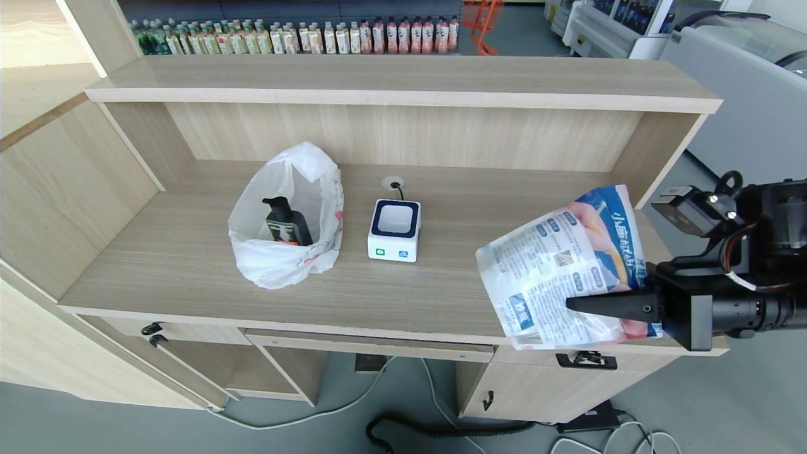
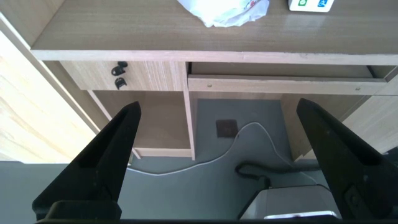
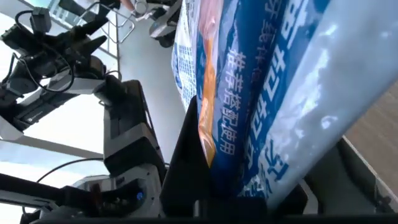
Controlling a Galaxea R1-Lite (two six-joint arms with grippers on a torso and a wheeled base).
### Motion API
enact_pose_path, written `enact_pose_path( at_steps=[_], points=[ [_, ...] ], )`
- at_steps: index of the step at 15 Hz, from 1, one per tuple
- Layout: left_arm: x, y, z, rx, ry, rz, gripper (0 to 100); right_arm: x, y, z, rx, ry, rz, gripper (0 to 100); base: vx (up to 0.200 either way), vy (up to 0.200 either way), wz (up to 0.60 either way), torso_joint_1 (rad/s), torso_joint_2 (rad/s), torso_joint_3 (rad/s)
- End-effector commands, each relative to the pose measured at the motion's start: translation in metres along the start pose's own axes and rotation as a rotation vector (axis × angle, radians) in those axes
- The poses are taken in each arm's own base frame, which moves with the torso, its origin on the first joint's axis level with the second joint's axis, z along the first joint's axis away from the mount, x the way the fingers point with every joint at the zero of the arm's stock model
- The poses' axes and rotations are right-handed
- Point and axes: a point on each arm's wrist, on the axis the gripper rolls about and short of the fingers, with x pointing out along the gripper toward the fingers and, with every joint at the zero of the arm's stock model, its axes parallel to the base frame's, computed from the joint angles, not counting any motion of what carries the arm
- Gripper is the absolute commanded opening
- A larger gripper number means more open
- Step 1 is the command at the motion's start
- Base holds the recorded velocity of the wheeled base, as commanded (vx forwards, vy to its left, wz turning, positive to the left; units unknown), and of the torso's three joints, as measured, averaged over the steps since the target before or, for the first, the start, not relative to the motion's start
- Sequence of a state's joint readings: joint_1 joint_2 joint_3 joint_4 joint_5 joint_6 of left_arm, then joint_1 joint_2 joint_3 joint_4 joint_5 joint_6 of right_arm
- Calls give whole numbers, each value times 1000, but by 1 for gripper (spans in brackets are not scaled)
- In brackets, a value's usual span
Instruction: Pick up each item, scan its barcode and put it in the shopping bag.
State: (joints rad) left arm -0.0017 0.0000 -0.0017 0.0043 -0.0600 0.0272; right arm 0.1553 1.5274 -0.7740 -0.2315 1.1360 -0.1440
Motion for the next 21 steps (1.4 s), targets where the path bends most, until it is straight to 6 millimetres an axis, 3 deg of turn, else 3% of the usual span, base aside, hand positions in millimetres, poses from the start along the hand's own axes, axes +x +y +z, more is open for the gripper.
enact_pose_path(
  at_steps=[1, 7, 21],
  points=[
    [0, 0, 0, 0, 2, 0, 100, 4, 8, -4, 21, 21, 29, 0, 0, 0, 0, 0, 0, 0],
    [0, 0, 0, 0, 2, 0, 100, 6, 23, -5, 148, 53, 62, 0, 0, 0, 0, 0, 0, 0],
    [0, 0, 0, 0, 2, 0, 100, 9, 38, -9, 139, 71, 101, 0, 0, 0, 0, 0, 0, 0]
  ],
)
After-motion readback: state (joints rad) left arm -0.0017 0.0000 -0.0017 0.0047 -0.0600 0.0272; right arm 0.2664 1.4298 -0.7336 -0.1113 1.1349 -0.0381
